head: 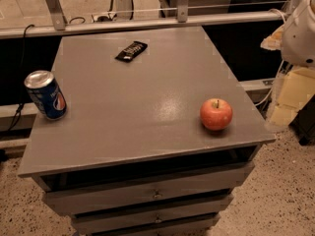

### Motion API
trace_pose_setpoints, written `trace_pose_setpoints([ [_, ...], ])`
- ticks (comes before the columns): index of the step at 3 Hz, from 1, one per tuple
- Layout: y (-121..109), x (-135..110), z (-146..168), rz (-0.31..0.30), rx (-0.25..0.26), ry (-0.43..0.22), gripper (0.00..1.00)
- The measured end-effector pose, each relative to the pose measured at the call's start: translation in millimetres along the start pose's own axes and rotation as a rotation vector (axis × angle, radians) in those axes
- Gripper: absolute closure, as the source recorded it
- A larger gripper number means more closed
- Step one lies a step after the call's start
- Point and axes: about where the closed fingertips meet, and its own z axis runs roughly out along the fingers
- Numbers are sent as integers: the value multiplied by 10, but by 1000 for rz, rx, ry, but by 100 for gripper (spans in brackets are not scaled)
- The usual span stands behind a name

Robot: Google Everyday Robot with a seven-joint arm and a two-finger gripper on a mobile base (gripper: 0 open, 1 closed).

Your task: Move rxbar chocolate near apple

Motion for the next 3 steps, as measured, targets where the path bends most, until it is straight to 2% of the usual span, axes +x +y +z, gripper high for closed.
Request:
trace_pose_setpoints([
  [1,-6,-6,-4,-1,3,-2,0],
  [2,-277,-178,198,-19,-7,-79,0],
  [3,-731,-533,524,-28,-15,-189,0],
])
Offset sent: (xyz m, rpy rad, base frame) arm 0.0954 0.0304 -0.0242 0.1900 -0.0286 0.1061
